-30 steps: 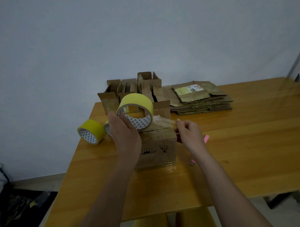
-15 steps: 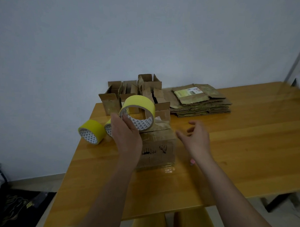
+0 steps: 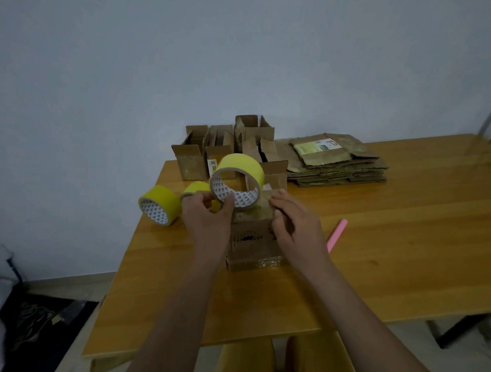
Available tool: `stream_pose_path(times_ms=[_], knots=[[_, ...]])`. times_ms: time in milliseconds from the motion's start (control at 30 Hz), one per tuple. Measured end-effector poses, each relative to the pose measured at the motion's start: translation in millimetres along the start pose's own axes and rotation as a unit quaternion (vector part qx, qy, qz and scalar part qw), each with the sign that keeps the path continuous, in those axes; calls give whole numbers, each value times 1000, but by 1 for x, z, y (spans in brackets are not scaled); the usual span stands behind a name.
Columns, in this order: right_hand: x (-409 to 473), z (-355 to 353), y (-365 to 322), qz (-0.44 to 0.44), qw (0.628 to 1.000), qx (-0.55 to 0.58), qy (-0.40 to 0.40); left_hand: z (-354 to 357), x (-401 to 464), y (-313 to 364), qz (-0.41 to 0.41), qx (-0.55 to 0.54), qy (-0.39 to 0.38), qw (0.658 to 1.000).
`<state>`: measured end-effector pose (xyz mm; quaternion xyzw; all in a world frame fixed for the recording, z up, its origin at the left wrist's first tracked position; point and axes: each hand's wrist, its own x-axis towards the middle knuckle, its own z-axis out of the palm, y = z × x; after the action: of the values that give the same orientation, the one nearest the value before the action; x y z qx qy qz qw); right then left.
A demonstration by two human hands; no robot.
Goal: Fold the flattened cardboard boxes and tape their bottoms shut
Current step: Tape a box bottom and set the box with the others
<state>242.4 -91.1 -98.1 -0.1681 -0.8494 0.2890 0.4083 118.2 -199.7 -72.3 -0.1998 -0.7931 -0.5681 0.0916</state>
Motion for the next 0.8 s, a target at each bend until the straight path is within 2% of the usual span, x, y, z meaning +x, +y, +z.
stream_pose_path(times_ms=[133, 333, 500, 600, 667, 733, 800], knots=[[-3, -1, 0, -8, 999, -44, -4, 1, -6, 5, -31, -27, -7, 999], [-2, -6, 0, -9, 998, -56, -3, -13, -6, 14, 5, -3, 45, 999], [1, -9, 3, 6, 998, -61, -11, -26, 3, 0, -47, -51, 107, 992], [4, -10, 6, 17, 994, -105, -22, -29, -8, -5, -79, -83, 76, 991], [0, -5, 7, 24, 988, -145, -36, -29, -15, -11, -127, -164, 37, 978], [-3, 0, 5, 25, 989, -138, -36, -30, -14, -18, -170, -215, 18, 962], [2, 3, 1, 9, 992, -122, -29, -30, -13, -26, -193, -221, 16, 956]])
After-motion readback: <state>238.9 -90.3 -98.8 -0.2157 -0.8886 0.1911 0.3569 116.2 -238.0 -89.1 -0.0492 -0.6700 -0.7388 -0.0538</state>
